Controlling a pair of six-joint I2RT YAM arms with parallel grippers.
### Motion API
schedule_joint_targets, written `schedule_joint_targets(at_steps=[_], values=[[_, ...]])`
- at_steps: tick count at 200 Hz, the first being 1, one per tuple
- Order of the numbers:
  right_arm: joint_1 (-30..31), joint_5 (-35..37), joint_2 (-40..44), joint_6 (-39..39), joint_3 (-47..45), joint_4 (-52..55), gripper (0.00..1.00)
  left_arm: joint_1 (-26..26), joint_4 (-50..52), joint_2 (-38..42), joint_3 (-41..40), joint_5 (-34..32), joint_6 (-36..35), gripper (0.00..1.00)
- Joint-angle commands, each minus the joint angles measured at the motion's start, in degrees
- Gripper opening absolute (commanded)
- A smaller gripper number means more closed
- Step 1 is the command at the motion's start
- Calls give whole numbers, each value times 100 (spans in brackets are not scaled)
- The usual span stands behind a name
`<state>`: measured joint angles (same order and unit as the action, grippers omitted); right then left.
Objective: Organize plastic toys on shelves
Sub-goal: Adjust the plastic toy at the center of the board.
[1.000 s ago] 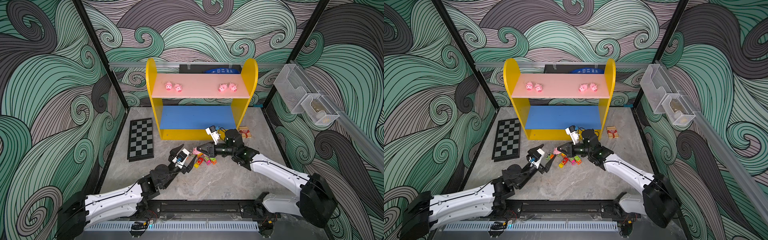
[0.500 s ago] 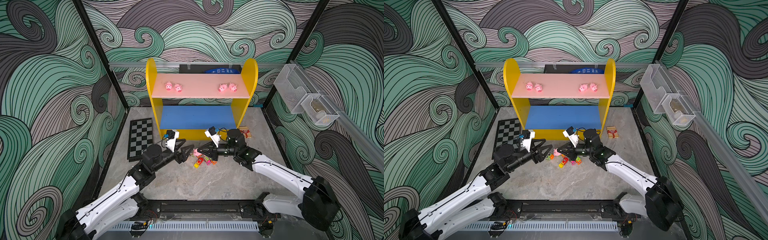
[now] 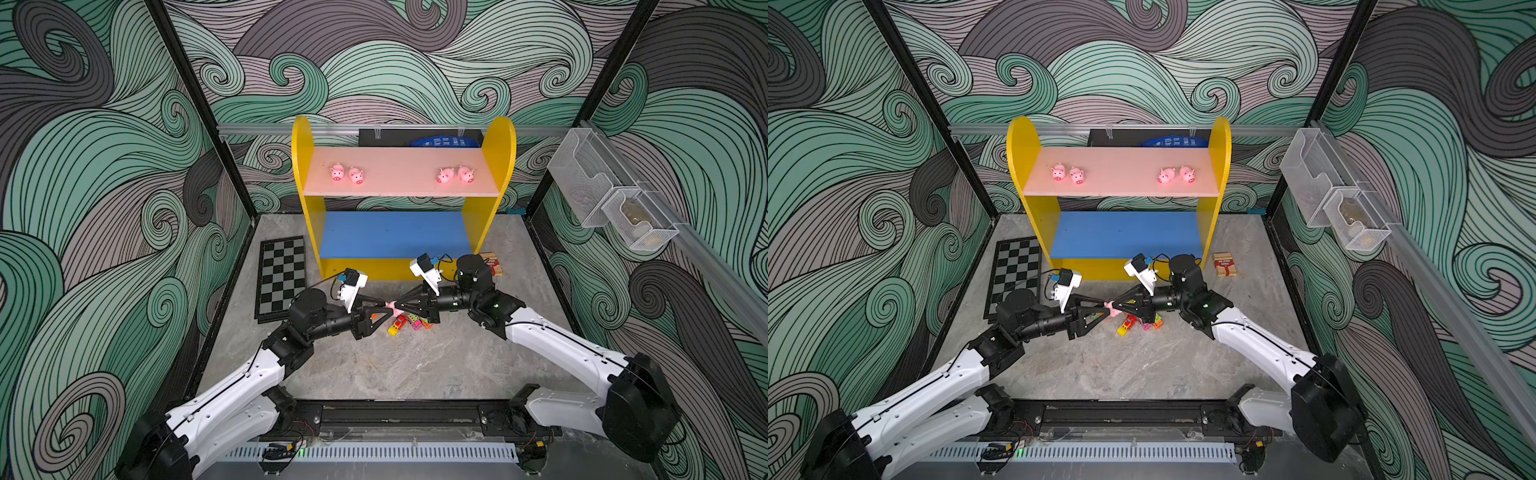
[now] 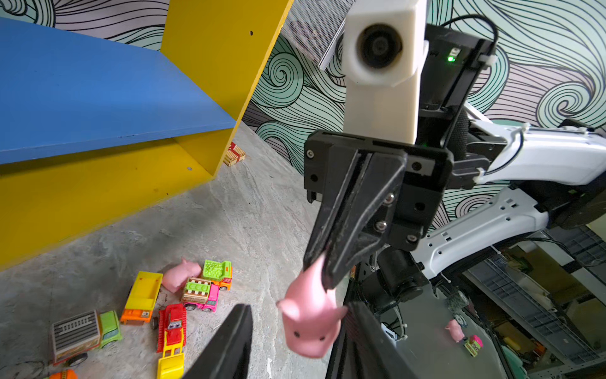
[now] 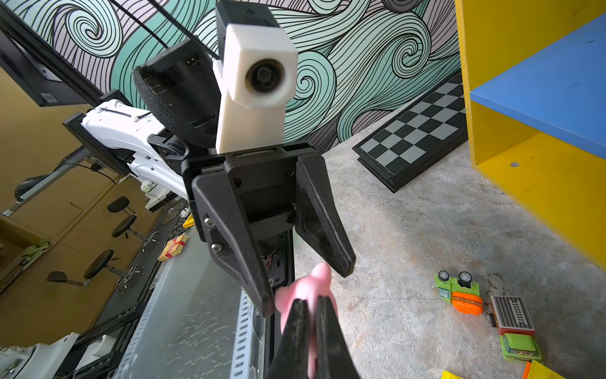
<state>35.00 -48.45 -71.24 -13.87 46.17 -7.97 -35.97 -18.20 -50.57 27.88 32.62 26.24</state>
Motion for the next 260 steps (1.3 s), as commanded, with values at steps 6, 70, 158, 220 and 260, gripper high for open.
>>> schedule_joint_targets(at_steps=[6, 70, 158, 220, 260], values=[[-22, -236, 23, 66, 162, -43, 0, 63, -447, -58, -54, 358, 134, 49], [-19, -199, 13, 38, 165, -38, 0, 65, -668, -344, -109, 654, 150, 0], [-23, 2582, 427, -133, -317, 57, 69, 63, 1595, 23, -197, -3480, 606, 0], [-21, 2797, 485, -129, -483, 58, 69, 61, 1554, -624, -813, -4427, 1188, 0], [-26, 2769, 457, -134, -521, 59, 69, 55, 1248, -1137, -1062, -4521, 1348, 0]])
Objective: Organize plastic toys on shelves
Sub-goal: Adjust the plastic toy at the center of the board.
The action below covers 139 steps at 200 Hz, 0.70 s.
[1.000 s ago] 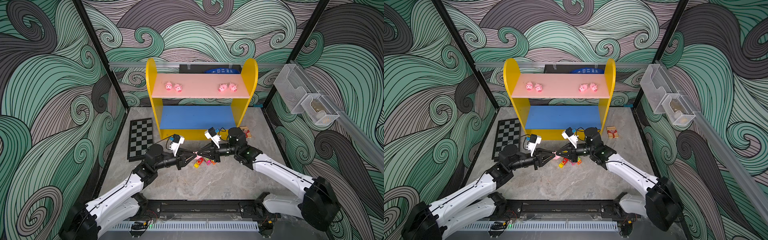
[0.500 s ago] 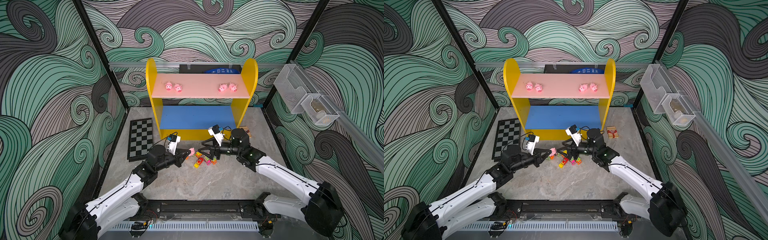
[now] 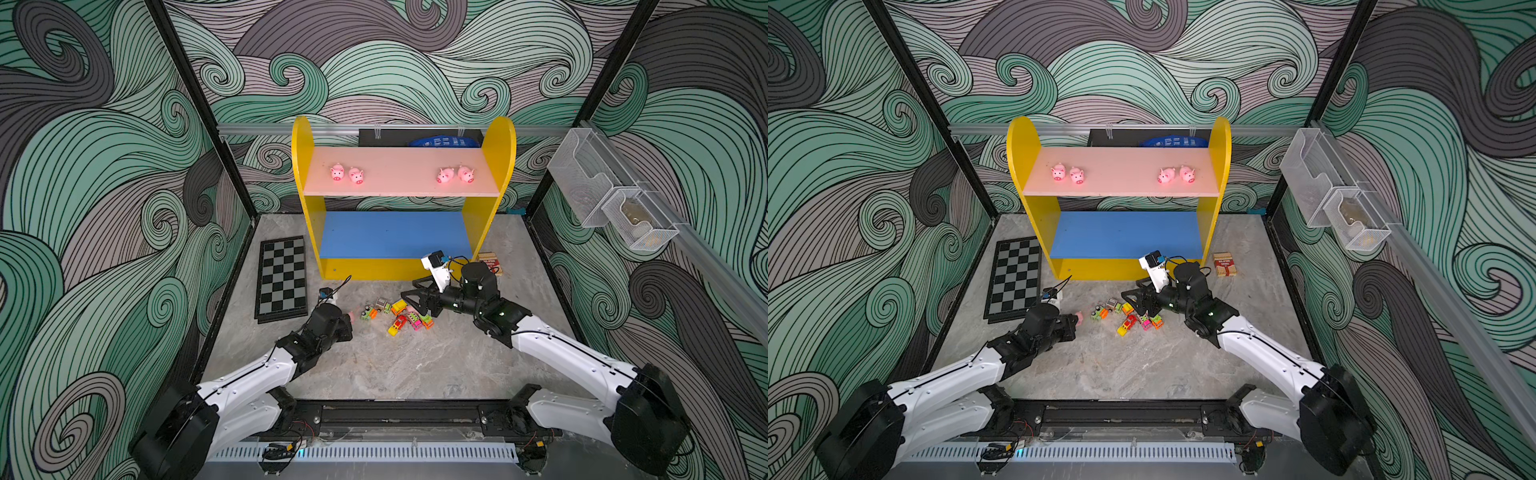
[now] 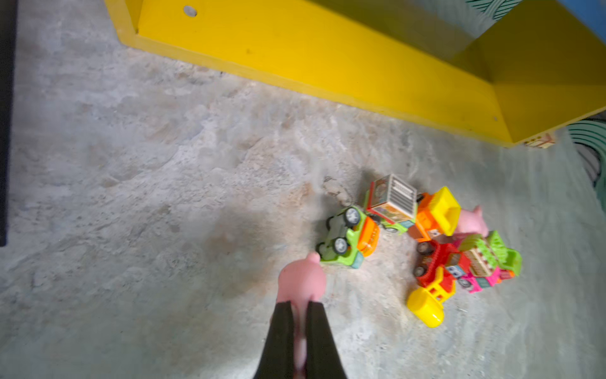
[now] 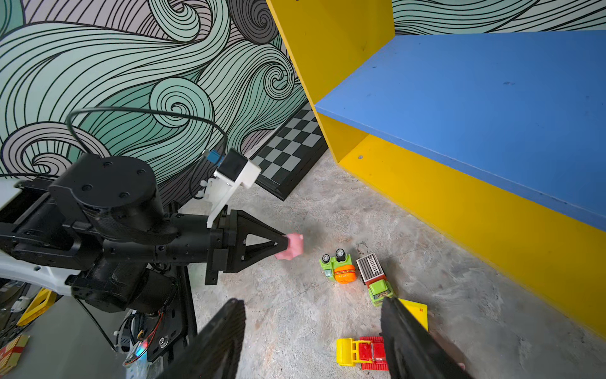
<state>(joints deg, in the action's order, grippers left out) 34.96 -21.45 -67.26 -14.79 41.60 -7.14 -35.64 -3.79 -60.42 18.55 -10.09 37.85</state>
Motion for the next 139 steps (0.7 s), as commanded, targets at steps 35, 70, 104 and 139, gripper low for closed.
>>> schedule_joint_targets(at_steps=[35, 70, 104, 139], values=[[-17, 83, 43, -31, -74, -18, 69, 22, -503, -150, -324, 43, 138, 16], [-15, 80, 13, -31, -65, -25, 69, 22, -704, -332, -398, 493, 100, 26], [-21, 89, 36, -9, -90, -24, 69, 22, -286, -444, -136, 552, 68, 35], [-24, 81, -2, -32, -100, -24, 69, 29, 360, -423, 261, 368, -186, 46]])
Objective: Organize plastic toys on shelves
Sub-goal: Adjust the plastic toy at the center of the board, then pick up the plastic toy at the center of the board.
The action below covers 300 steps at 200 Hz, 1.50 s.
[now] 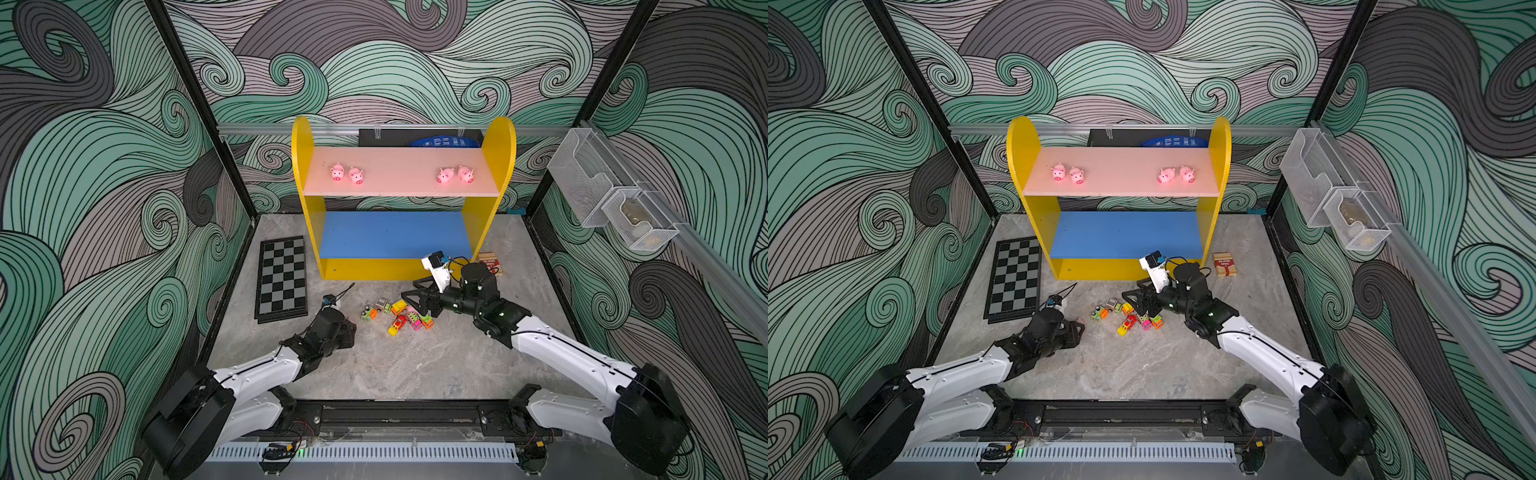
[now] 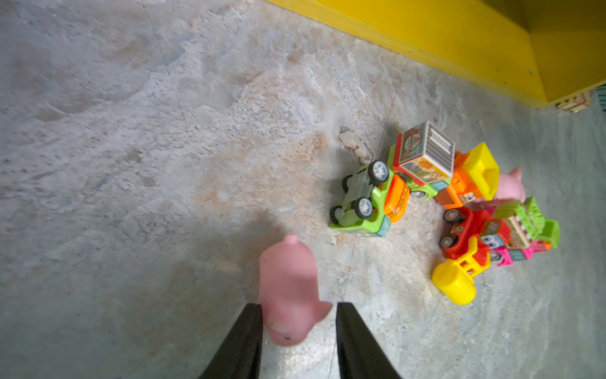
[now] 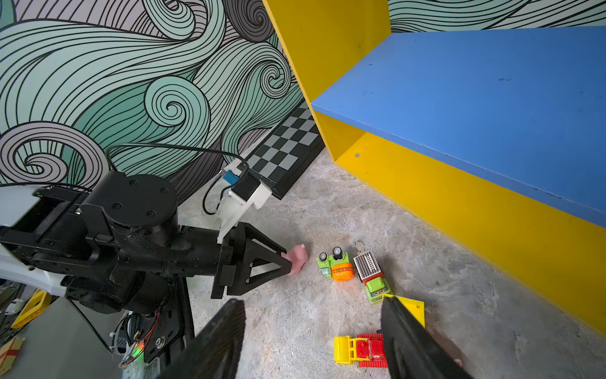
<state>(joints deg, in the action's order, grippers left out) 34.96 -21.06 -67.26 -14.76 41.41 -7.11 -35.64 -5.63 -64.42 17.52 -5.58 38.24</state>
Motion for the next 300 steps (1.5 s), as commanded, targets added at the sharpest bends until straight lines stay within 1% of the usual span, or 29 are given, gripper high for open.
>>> schedule_joint_targets(at_steps=[1, 31, 44, 58, 80, 90, 101, 105, 143, 177, 202, 229, 255, 273, 281, 287, 300], values=[[-20, 37, -4, -35, -80, -27, 69, 30, 553, -16, 369, -87, -232, 47], [-16, 14, -50, -44, -80, -25, 69, 33, 835, 84, 507, -245, -382, 55], [-16, -3, -78, -48, -80, -22, 69, 47, 970, 131, 546, -362, -382, 54], [-12, -15, -96, -50, -92, -27, 69, 80, 1040, 173, 538, -409, -387, 51], [-11, -8, -120, -53, -89, -27, 69, 129, 1043, 267, 518, -367, -391, 36], [-14, -6, -138, -52, -93, -26, 69, 154, 954, 306, 464, -335, -396, 34], [-10, -10, -146, -56, -89, -25, 69, 171, 836, 320, 405, -292, -405, 28], [-16, -11, -138, -61, -90, -25, 69, 174, 794, 318, 384, -271, -405, 27], [-18, 27, -131, -56, -124, -26, 69, 228, 596, 162, 353, 13, -350, 27], [-16, 35, -144, -61, -132, -27, 69, 240, 626, -46, 370, 73, -282, 27], [-15, 46, -152, -59, -135, -27, 69, 245, 756, -203, 426, 138, -217, 30], [-15, 52, -165, -61, -140, -26, 69, 259, 548, -410, 358, 299, -195, 29], [-14, 54, -150, -54, -150, -26, 69, 259, 451, -549, 333, 269, -196, 22], [-9, 68, -149, -53, -159, -24, 69, 260, 373, -595, 296, 271, -194, 12], [-11, 67, -153, -53, -152, -22, 69, 261, 345, -612, 279, 277, -178, 4], [-15, 67, -151, -60, -151, -27, 69, 253, 334, -623, 264, 277, -166, 0], [-14, 69, -155, -59, -151, -27, 69, 255, 317, -628, 237, 318, -152, 0]])
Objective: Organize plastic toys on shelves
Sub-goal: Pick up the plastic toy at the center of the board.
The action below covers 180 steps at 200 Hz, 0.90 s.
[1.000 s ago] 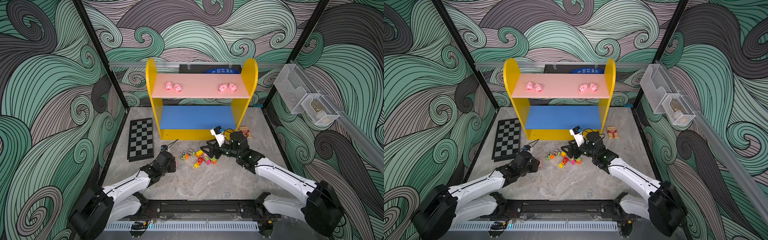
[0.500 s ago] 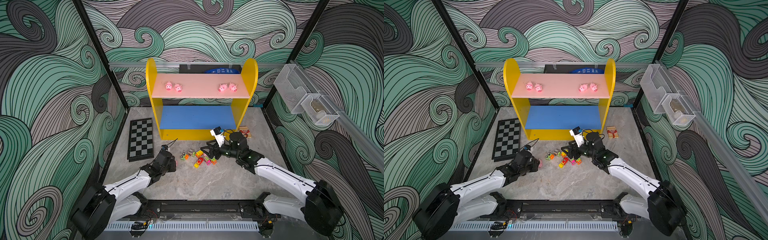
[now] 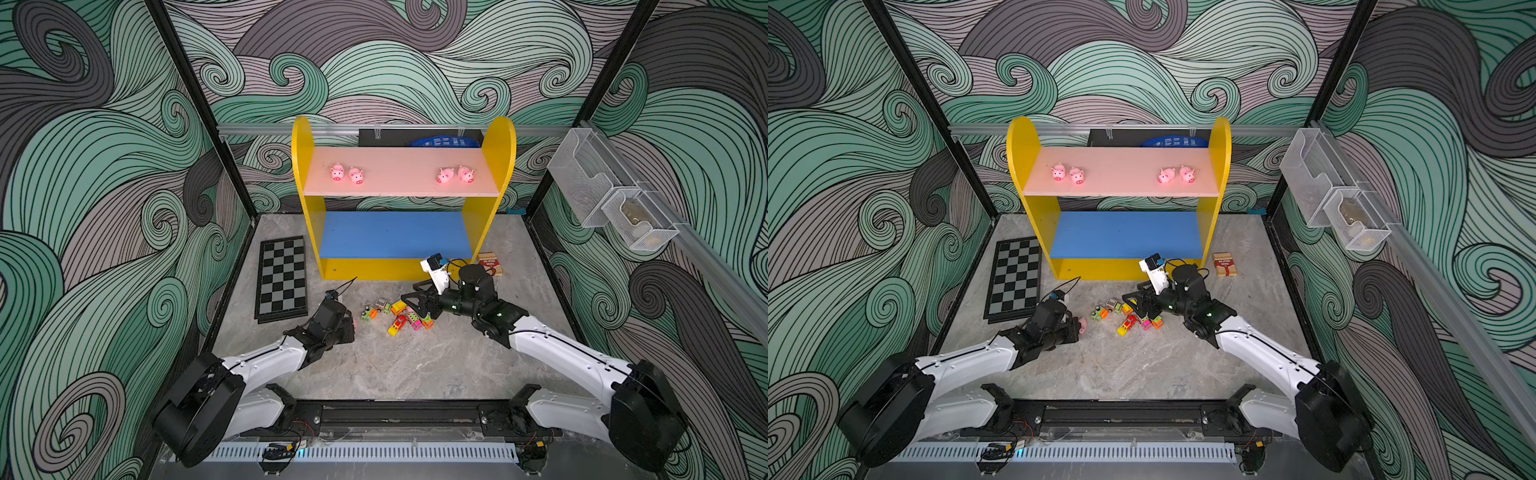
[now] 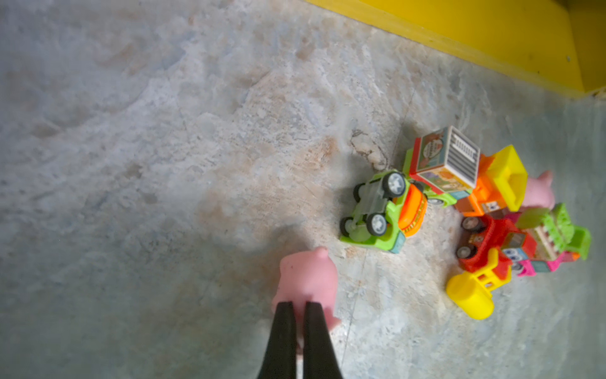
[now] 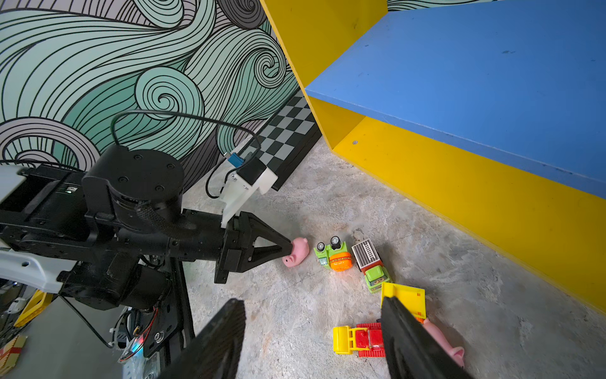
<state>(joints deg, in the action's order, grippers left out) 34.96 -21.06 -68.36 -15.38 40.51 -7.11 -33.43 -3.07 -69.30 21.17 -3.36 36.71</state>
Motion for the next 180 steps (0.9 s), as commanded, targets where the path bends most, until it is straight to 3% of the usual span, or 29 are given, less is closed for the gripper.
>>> schedule_joint_targets(at_steps=[1, 41, 95, 129, 180], values=[[-11, 72, -41, 1, -61, -22, 69, 40, 57, -139, -129, 97, 2, 0], [-19, 248, 22, -9, -113, -27, 69, 38, 153, 434, 9, 568, -6, 0], [-42, 1034, 133, -150, -347, -27, 68, 38, 670, 1353, 1081, 1597, -328, 0], [-182, 1286, 210, -201, -556, -35, 68, 20, 1070, 1369, 2152, 2103, -476, 0], [-292, 1366, 185, -176, -711, -44, 67, -28, 1409, 746, 4372, 1947, -536, 0]])
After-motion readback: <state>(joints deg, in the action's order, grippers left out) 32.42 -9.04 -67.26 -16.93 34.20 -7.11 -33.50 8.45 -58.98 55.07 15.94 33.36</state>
